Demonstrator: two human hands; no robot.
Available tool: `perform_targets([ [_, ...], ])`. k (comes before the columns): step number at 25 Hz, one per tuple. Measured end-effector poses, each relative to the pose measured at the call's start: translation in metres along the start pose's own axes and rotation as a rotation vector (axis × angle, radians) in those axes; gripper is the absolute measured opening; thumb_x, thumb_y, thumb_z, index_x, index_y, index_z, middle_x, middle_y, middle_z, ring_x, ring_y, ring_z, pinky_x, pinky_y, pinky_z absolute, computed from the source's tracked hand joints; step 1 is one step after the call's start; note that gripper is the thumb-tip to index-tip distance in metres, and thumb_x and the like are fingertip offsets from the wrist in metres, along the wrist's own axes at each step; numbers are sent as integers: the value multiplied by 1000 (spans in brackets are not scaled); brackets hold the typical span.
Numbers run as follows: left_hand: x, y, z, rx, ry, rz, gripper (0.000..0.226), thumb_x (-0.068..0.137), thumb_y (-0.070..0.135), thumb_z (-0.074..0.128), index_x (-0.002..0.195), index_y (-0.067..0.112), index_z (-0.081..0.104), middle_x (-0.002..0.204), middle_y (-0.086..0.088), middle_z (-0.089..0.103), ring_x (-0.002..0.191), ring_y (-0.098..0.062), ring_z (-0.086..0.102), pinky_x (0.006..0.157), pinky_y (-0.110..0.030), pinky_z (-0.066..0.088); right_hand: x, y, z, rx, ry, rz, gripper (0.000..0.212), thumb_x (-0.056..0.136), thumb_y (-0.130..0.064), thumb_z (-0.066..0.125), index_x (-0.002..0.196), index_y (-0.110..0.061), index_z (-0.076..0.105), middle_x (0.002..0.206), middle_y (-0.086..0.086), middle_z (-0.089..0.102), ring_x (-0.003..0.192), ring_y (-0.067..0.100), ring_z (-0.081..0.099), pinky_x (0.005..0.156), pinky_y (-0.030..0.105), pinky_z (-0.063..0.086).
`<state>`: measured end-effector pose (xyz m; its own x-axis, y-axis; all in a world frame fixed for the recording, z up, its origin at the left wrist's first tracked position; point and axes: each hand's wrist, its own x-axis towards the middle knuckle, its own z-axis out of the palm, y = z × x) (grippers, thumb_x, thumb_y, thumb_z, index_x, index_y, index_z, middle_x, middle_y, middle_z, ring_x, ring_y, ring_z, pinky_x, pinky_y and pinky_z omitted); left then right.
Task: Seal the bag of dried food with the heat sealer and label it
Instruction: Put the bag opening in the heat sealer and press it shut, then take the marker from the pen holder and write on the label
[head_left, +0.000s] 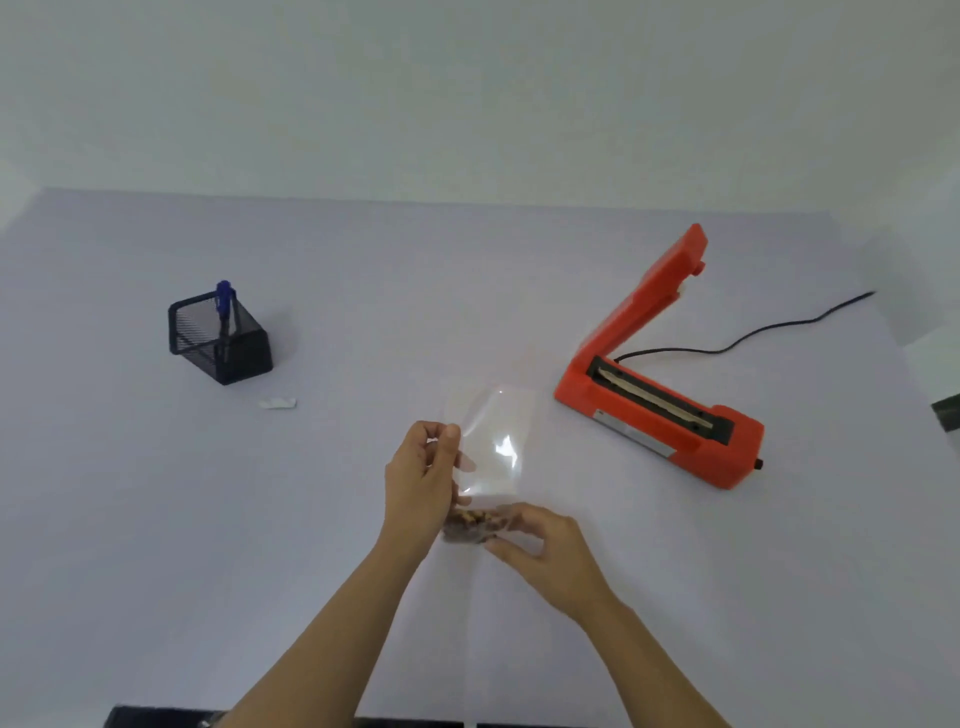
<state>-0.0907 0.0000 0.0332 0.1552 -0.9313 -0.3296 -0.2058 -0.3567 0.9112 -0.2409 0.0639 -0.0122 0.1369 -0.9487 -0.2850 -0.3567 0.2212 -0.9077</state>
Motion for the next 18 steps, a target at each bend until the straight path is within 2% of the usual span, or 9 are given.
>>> perform_targets([
  [3,12,-13,-18,-22,27,-16,21,97,32,44,93,13,53,72,2,66,39,-10,55,51,-30,52,2,-3,26,61,-6,77,21,81,-14,71,78,-34,64,69,-18,69,71,-5,63,67,10,47],
  [5,22,-22,-24,6,9,-27,22,97,33,43,92,13,52,76,0,66,44,-14,59,50,-30,51,0,-2,37,66,10,138,12,82,-13,70,86,-24,67,76,-14,69,69,-7,63,66,8,47],
  [7,33,-34,-26,38,-17,-35,24,96,33,46,90,11,52,78,-4,65,52,-18,61,57,-35,52,0,0,44,21,29,169,11,83,-15,69,93,-19,69,80,-10,69,69,-10,62,67,7,46],
  [9,45,-46,-27,159,-7,5,26,95,32,49,86,9,53,75,-4,63,62,-19,59,66,-36,51,3,2,48,-26,53,175,10,82,-16,70,87,-24,67,75,-12,66,65,-8,60,64,6,45],
  [12,64,-57,-27,403,-5,100,23,93,30,51,80,11,53,70,1,56,68,-19,53,67,-32,43,9,3,51,-123,120,179,10,80,-20,71,80,-27,63,66,-10,59,60,1,54,59,10,43],
  [14,72,-61,-26,564,-25,132,24,93,32,52,81,12,54,71,1,56,71,-21,56,68,-33,44,8,3,52,-136,139,206,13,80,-24,71,89,-25,62,68,-8,58,61,4,55,59,11,44],
  [16,77,-64,-26,679,-51,151,27,93,35,50,90,9,56,77,-1,57,78,-24,59,70,-34,45,9,2,52,-137,124,256,29,80,-29,71,105,-23,58,73,-7,58,66,6,57,61,14,46],
  [18,76,-64,-27,695,-69,145,36,94,39,47,107,7,53,97,-8,61,93,-27,60,78,-35,46,9,0,48,-211,123,287,46,79,-37,69,119,-24,50,81,-5,56,72,9,56,64,17,45],
])
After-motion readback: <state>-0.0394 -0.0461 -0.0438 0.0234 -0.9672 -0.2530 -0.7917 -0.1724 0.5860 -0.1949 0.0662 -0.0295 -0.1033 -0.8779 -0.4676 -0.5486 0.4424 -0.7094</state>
